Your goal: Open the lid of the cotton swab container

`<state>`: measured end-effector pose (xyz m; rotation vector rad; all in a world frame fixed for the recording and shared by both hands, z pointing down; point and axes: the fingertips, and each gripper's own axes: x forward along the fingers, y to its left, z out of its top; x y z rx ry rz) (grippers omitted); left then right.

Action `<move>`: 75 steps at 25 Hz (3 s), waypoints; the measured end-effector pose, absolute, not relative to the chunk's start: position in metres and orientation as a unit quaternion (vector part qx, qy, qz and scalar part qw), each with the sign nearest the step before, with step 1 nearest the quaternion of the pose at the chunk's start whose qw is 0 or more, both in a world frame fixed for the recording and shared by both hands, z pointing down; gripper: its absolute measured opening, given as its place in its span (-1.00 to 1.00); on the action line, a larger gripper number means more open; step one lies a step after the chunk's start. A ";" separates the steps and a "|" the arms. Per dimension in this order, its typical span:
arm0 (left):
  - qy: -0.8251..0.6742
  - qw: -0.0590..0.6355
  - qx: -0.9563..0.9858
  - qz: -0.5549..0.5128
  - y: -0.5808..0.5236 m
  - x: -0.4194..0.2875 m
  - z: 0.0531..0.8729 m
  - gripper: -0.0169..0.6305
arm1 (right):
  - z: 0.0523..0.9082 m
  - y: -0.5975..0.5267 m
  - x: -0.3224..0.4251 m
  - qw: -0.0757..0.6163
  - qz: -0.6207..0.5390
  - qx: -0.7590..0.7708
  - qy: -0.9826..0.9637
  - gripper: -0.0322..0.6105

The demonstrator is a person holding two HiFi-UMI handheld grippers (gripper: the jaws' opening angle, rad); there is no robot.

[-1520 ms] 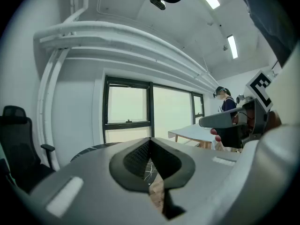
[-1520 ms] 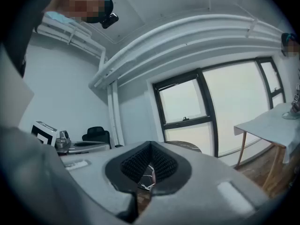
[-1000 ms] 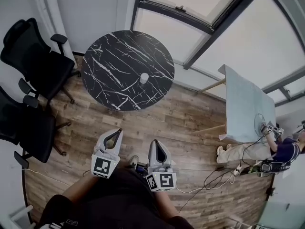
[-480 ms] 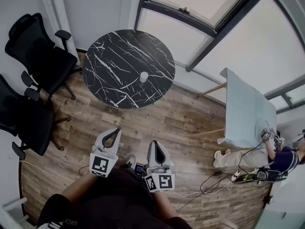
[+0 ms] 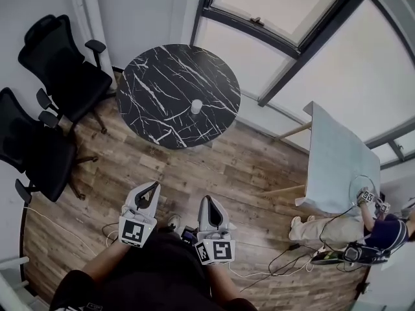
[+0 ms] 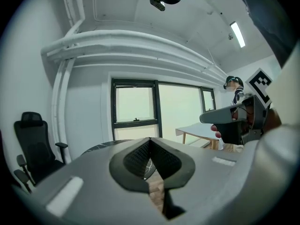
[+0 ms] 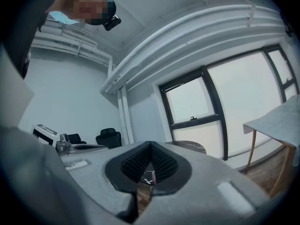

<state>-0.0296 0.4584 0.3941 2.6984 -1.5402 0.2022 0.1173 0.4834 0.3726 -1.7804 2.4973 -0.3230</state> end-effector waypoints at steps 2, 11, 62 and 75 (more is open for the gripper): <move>-0.494 0.024 0.866 0.068 0.462 -0.028 0.396 -0.94 | 0.377 0.487 0.119 0.031 -0.114 -0.577 0.809 -0.91; -0.470 0.000 0.878 0.086 0.445 -0.013 0.413 -0.94 | 0.384 0.455 0.117 0.015 -0.112 -0.574 0.811 -0.91; -0.325 0.025 0.942 0.078 0.103 -0.065 0.455 -0.94 | 0.379 0.132 0.045 -0.003 -0.109 -0.670 0.734 -0.91; -0.328 0.027 0.937 0.121 0.088 -0.045 0.491 -0.94 | 0.390 0.098 0.059 0.006 -0.117 -0.653 0.748 -0.91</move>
